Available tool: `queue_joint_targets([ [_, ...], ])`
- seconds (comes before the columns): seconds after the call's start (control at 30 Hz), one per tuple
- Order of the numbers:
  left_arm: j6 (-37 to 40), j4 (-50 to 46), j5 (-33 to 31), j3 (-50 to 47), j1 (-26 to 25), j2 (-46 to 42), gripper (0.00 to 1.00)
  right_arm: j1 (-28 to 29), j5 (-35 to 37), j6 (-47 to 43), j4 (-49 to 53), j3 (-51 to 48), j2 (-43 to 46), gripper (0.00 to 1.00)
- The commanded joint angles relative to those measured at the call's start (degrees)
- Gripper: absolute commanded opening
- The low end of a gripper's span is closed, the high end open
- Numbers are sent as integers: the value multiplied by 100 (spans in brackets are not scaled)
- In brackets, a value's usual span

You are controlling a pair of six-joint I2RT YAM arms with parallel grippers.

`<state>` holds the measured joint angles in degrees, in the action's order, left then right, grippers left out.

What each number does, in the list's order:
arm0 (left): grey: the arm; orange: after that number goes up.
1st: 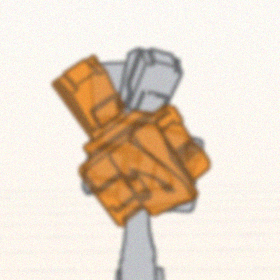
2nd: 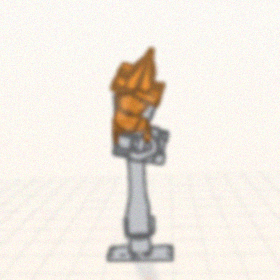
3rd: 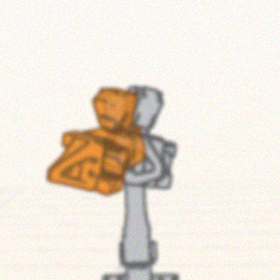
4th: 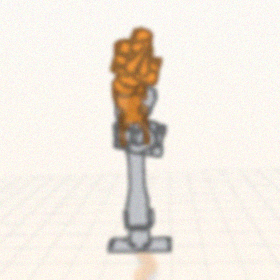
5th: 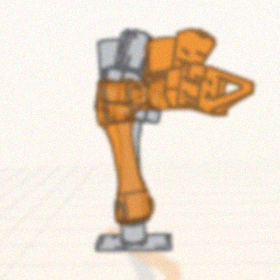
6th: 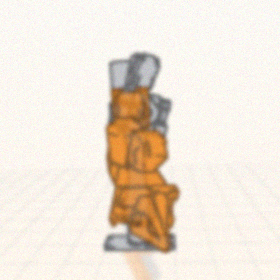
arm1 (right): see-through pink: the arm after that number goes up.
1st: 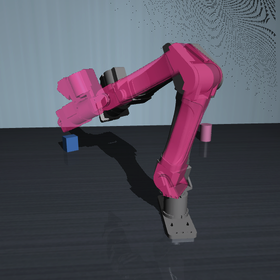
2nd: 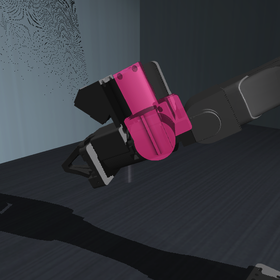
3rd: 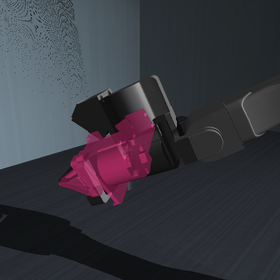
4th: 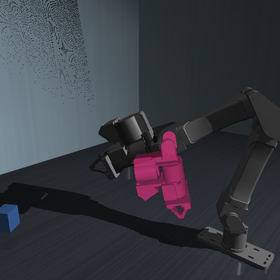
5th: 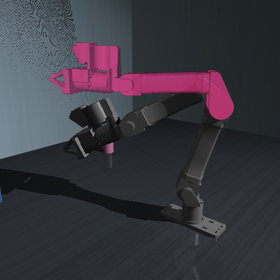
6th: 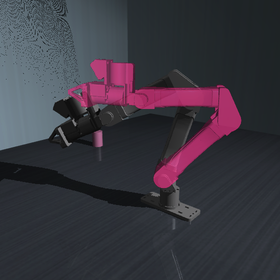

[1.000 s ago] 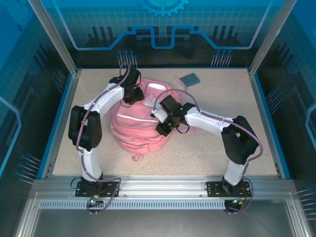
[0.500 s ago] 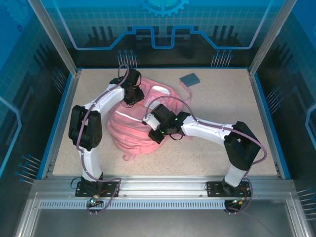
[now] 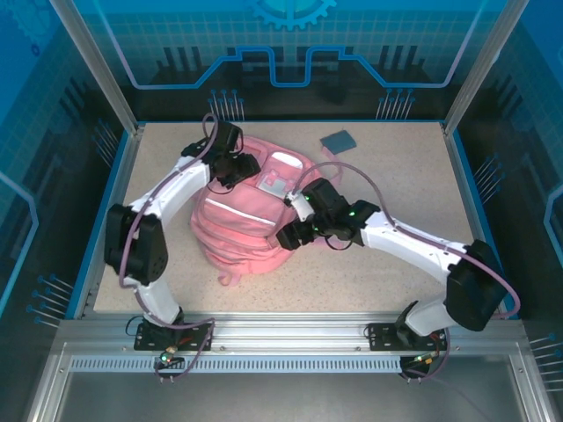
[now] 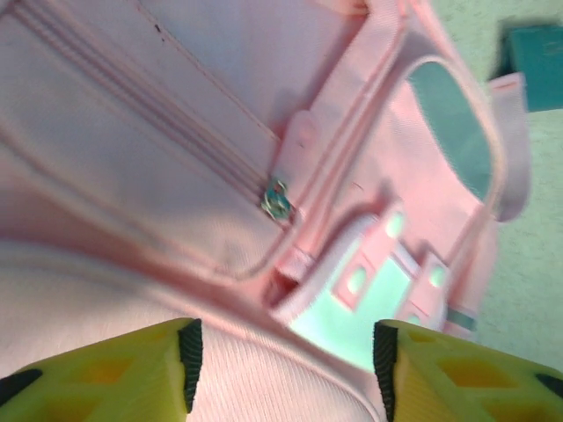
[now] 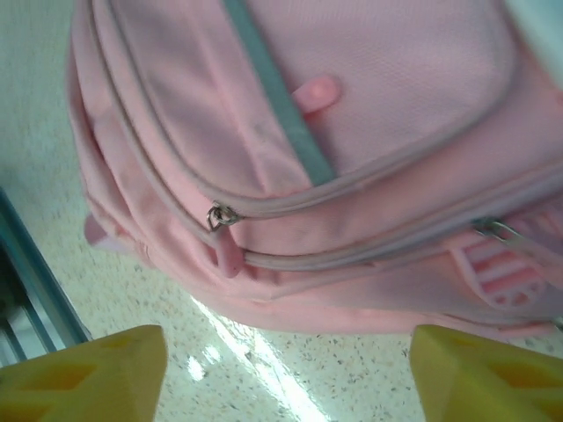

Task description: Pack the student bag

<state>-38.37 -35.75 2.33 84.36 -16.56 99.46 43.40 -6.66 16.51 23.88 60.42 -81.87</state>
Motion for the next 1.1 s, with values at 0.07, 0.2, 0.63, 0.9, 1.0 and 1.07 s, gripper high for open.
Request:
queue_joint_targets([
  [0.07,280,-266,212,-670,-94,-1225,62,-560,579,1124,286,25,277,89],
  [0.2,343,-463,41,-1184,-373,-1858,63,-1031,324,1799,300,31,353,95],
  [0.63,-527,-102,-1166,-2618,-2311,-2869,55,-1397,-889,3244,-407,267,-245,91],
  [0.9,-1586,-45,-2161,-2749,-3275,-2332,48,-1378,-882,3425,-472,233,-409,89],
  [1.0,-1750,57,-2230,-2740,-3341,-2017,46,-1378,-867,3433,-451,233,-443,89],
  [1.07,-1837,173,-2202,-2770,-3345,-1843,45,-1378,-864,3429,-437,234,-453,89],
])
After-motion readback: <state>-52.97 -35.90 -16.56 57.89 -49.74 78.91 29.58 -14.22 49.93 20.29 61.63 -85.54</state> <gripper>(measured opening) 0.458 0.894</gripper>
